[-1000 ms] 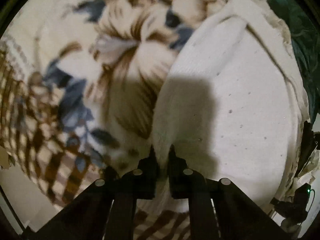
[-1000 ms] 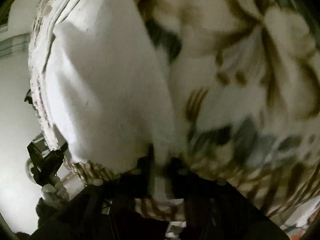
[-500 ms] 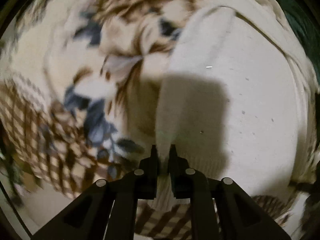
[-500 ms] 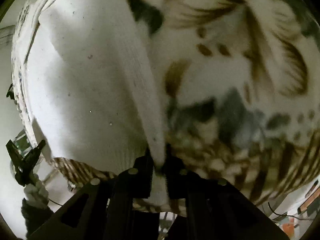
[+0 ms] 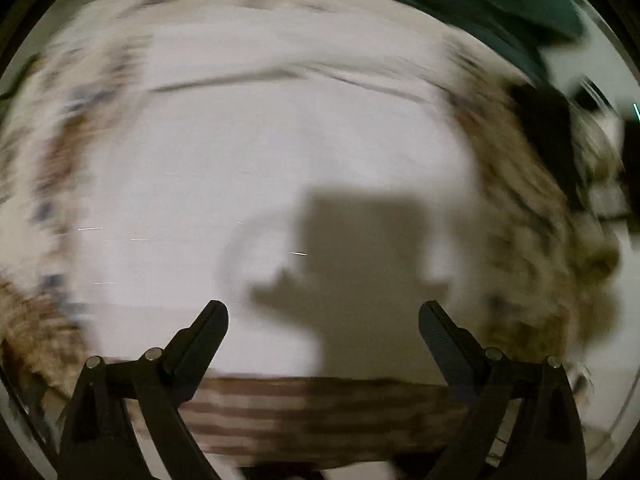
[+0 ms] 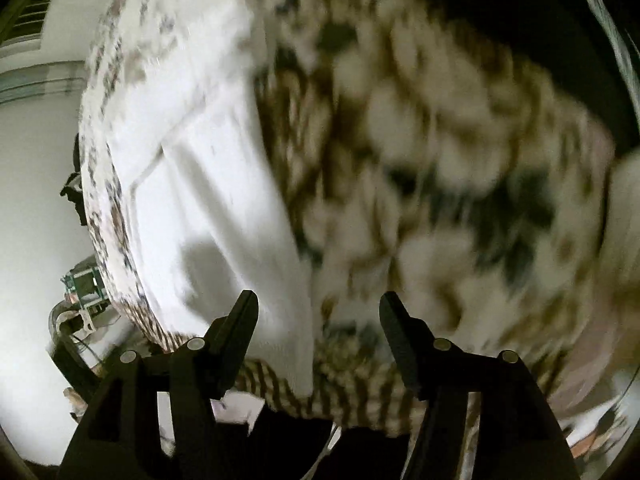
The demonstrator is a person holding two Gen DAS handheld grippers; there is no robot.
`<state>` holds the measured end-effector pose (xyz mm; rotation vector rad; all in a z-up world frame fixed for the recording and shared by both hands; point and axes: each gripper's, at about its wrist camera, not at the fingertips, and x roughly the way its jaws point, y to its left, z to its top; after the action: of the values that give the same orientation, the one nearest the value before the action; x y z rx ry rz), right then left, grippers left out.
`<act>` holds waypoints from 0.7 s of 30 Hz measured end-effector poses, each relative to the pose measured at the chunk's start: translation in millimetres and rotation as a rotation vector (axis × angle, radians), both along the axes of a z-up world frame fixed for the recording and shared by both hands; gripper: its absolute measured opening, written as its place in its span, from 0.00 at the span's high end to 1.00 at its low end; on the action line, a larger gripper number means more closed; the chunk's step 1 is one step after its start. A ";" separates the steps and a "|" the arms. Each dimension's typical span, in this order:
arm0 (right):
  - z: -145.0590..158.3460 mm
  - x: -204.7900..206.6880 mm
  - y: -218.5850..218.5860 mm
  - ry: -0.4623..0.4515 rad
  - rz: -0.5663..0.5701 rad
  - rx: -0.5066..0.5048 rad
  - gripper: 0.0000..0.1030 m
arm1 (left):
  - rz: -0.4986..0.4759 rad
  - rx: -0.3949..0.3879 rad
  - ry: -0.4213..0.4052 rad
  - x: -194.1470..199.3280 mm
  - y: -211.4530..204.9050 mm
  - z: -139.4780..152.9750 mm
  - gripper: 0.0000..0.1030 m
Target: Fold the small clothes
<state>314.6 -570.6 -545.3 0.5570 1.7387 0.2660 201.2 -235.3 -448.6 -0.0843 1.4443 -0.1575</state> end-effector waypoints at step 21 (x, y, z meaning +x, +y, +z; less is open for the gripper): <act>-105.1 302.5 75.6 -0.057 -0.007 0.075 0.91 | -0.031 -0.039 -0.013 -11.7 -112.1 -49.9 0.94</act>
<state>617.1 -495.0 -650.4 0.6038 1.6773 0.3400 189.5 -347.4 -498.5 -0.0926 1.4306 -0.2117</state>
